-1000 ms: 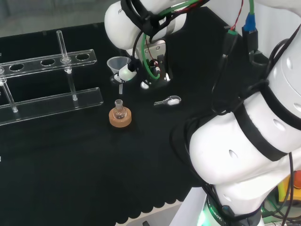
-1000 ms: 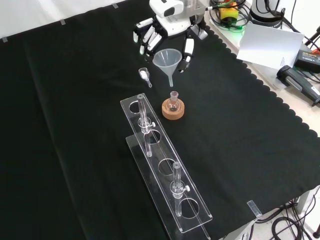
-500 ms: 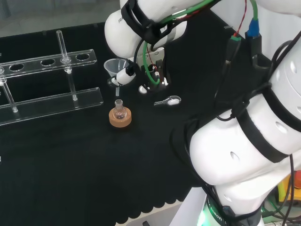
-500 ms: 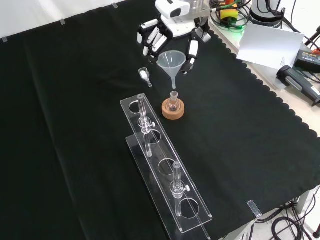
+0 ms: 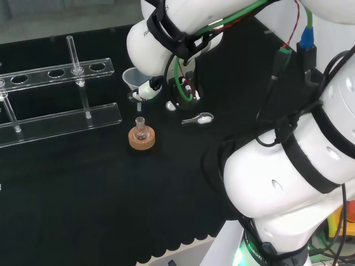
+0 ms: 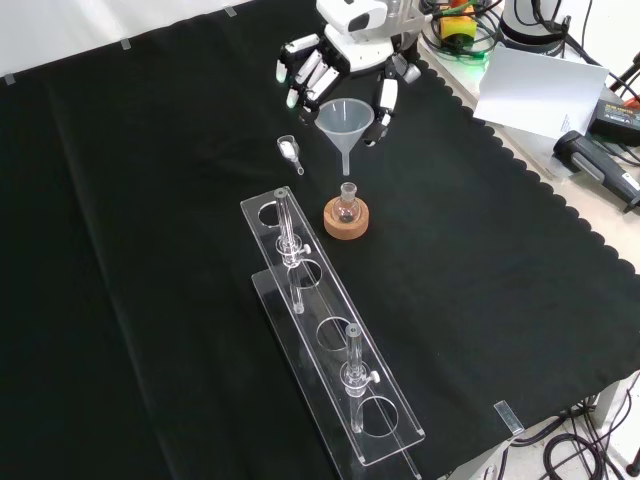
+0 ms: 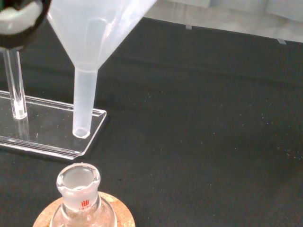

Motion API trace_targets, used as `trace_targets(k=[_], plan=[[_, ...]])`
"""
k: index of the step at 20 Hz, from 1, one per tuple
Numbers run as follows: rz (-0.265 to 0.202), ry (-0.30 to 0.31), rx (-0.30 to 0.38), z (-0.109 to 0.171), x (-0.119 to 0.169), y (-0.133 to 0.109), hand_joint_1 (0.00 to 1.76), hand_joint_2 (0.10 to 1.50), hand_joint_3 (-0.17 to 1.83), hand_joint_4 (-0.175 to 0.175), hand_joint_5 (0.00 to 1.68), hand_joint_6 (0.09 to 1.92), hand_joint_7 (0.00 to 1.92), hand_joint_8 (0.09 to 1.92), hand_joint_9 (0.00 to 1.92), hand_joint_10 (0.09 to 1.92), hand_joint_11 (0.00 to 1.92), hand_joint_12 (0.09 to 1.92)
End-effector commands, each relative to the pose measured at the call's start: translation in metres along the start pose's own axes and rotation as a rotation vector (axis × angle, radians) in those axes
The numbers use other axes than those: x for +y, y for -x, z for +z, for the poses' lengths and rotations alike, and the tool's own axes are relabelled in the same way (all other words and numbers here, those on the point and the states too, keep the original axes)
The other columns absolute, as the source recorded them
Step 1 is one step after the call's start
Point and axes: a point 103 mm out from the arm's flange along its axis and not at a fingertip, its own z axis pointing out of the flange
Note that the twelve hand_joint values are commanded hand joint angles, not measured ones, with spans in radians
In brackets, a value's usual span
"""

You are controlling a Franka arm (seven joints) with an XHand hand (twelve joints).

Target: Place the funnel on the round-bottom flask.

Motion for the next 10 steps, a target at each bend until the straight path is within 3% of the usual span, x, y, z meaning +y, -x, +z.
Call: trace_targets(k=[1, 3, 10], plan=[[0.04, 0.015, 0.02, 0.006, 0.015, 0.0, 0.84, 0.52, 0.62, 0.121, 0.85, 0.67, 1.16, 0.45, 0.81, 0.34, 0.0, 1.33], [0.063, 0.037, 0.017, 0.005, 0.026, 0.003, 0.84, 0.52, 0.62, 0.122, 0.86, 0.67, 1.16, 0.45, 0.81, 0.34, 0.0, 1.33], [0.033, 0.032, -0.008, 0.0, 0.027, -0.004, 0.84, 0.52, 0.63, 0.128, 0.87, 0.67, 1.17, 0.45, 0.81, 0.34, 0.0, 1.33]])
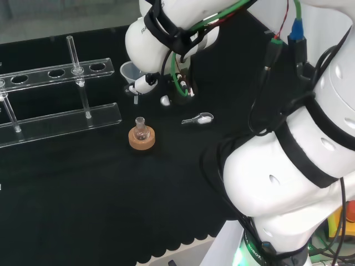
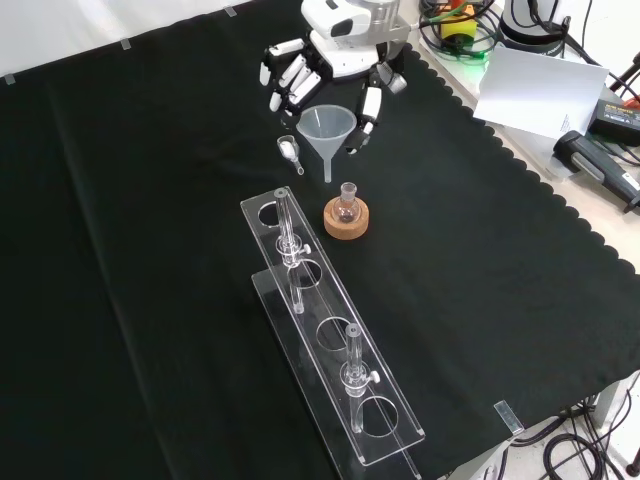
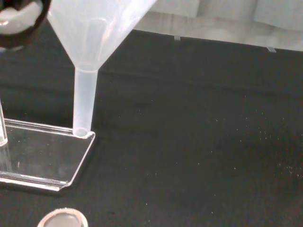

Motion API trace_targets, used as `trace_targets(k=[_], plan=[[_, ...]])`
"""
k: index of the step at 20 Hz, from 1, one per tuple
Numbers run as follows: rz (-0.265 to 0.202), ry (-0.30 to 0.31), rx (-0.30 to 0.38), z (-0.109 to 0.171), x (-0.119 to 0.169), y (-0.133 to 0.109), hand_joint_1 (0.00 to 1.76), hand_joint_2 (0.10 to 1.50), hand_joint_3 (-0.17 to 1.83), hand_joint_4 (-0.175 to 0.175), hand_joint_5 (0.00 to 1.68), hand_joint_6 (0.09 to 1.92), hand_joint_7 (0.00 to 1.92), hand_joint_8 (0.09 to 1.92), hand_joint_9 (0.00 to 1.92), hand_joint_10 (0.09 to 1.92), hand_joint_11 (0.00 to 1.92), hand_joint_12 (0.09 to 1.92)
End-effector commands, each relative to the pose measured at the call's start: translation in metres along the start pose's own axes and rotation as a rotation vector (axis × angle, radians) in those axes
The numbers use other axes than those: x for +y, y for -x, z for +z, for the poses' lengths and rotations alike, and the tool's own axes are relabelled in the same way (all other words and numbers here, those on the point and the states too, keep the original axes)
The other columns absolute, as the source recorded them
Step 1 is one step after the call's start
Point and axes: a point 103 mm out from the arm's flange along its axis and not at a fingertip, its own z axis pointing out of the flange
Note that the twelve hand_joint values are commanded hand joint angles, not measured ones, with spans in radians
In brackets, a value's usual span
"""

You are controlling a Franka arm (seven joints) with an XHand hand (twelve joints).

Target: Place the funnel on the round-bottom flask.

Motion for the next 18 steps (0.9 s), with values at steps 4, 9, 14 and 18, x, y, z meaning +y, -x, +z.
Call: trace_targets(k=[4, 9, 14, 18], plan=[[0.008, -0.028, -0.02, -0.011, -0.009, -0.006, 0.84, 0.52, 0.63, 0.129, 0.87, 0.67, 1.17, 0.45, 0.81, 0.34, 0.0, 1.33], [0.047, -0.043, -0.016, -0.011, -0.015, -0.007, 0.84, 0.51, 0.64, 0.13, 0.87, 0.67, 1.17, 0.45, 0.82, 0.34, 0.0, 1.33], [0.019, -0.064, 0.005, -0.005, -0.019, -0.015, 0.84, 0.51, 0.64, 0.131, 0.88, 0.67, 1.17, 0.45, 0.82, 0.34, 0.0, 1.33], [0.013, -0.073, 0.007, -0.003, -0.023, -0.009, 0.84, 0.51, 0.64, 0.133, 0.88, 0.67, 1.17, 0.45, 0.82, 0.34, 0.0, 1.33]])
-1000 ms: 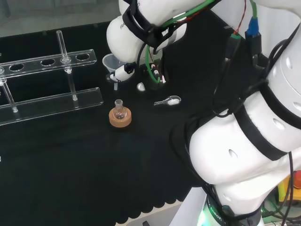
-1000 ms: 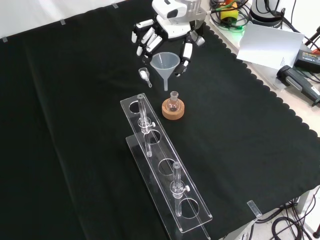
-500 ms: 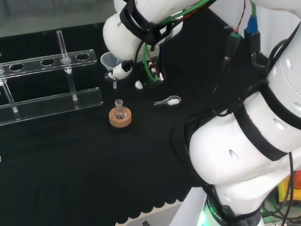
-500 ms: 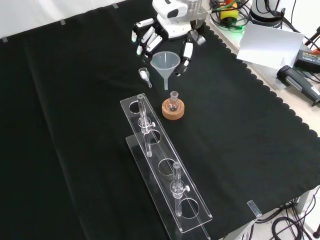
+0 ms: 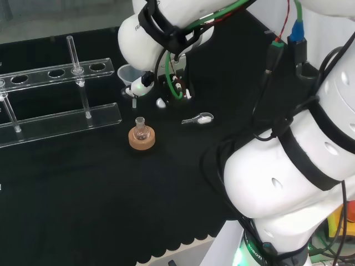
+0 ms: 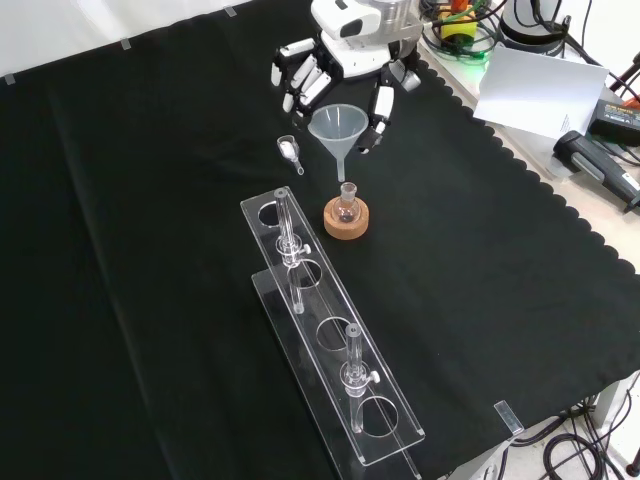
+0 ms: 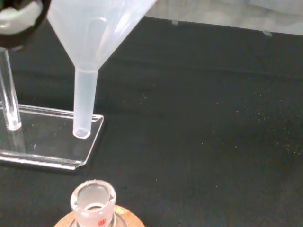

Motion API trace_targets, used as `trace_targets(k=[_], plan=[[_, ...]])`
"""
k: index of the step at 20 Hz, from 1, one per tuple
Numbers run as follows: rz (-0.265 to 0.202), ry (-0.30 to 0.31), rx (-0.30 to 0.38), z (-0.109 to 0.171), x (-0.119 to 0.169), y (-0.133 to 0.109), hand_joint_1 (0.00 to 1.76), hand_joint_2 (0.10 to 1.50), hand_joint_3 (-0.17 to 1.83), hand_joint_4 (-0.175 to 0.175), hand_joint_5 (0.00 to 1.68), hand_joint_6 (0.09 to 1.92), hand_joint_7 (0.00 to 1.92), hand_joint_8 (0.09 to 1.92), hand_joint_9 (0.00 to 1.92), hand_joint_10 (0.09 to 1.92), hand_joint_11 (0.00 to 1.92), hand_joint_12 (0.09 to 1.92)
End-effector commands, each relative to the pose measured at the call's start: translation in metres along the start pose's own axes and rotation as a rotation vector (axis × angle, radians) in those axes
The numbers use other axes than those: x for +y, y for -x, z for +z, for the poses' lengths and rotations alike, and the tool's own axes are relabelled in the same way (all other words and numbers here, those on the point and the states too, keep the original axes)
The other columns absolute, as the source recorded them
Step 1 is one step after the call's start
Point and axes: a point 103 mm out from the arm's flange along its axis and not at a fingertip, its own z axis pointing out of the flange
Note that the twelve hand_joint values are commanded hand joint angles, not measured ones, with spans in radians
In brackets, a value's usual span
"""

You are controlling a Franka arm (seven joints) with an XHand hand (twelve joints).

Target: Place the funnel on the round-bottom flask.

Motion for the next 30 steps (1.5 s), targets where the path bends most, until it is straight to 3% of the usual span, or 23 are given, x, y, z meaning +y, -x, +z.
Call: trace_targets(k=[1, 6, 17, 30], plan=[[-0.004, -0.019, 0.006, 0.006, -0.007, 0.006, 0.84, 0.51, 0.64, 0.133, 0.88, 0.67, 1.17, 0.45, 0.82, 0.34, 0.0, 1.33], [0.015, -0.039, 0.009, 0.013, -0.012, 0.014, 0.85, 0.51, 0.65, 0.135, 0.88, 0.66, 1.18, 0.45, 0.82, 0.34, 0.0, 1.32], [-0.003, -0.049, 0.013, 0.021, -0.018, 0.005, 0.84, 0.51, 0.65, 0.136, 0.89, 0.66, 1.18, 0.45, 0.82, 0.33, 0.0, 1.32], [0.019, -0.021, -0.01, 0.03, -0.012, 0.012, 0.85, 0.51, 0.66, 0.136, 0.89, 0.66, 1.18, 0.44, 0.82, 0.33, 0.0, 1.32]])
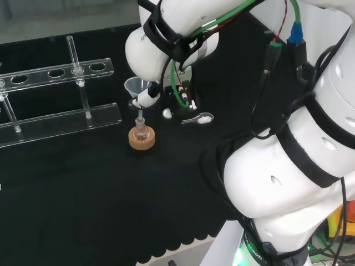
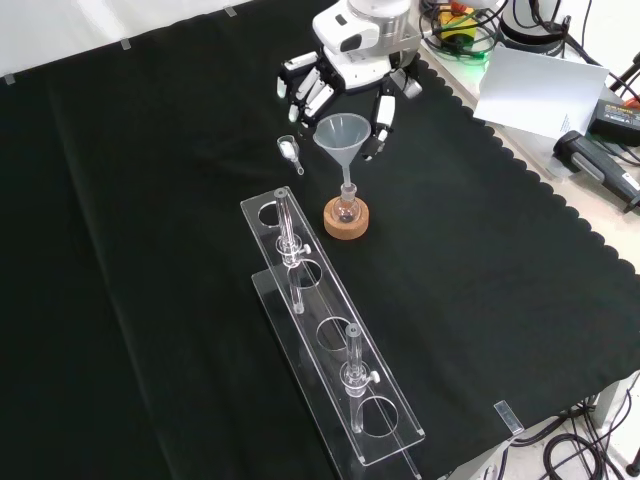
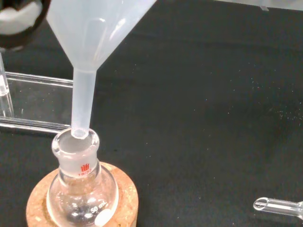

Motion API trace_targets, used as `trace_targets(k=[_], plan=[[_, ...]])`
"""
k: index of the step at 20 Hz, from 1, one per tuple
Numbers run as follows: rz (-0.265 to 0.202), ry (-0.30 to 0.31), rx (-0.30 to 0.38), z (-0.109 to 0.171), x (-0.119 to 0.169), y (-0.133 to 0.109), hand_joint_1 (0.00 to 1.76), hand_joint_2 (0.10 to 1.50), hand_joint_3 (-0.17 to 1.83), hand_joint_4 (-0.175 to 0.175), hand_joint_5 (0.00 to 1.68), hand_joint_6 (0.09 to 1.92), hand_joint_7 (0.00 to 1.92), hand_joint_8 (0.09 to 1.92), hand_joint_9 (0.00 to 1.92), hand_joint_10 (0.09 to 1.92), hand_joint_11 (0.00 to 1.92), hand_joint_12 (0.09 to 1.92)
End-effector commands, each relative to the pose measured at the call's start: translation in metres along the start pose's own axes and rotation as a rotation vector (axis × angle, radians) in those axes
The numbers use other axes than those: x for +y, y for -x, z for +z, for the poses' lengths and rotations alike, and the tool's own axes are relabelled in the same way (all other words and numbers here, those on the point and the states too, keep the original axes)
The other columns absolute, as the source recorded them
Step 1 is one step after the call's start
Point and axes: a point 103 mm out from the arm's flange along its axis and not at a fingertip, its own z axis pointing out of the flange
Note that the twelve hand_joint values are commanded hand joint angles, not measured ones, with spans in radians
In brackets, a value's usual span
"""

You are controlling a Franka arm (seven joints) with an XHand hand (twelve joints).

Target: Place the funnel on the round-bottom flask.

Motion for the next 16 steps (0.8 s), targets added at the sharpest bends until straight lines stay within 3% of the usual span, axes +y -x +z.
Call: trace_targets(k=[1, 16], plan=[[0.001, 0.017, -0.009, 0.0021, 0.0015, 0.0011, 0.85, 0.51, 0.66, 0.136, 0.89, 0.66, 1.18, 0.44, 0.82, 0.33, 0.0, 1.32], [0.003, -0.001, -0.006, 0.0058, 0.0004, -0.0002, 0.86, 0.5, 0.67, 0.137, 0.89, 0.65, 1.18, 0.44, 0.82, 0.33, 0.0, 1.32]])
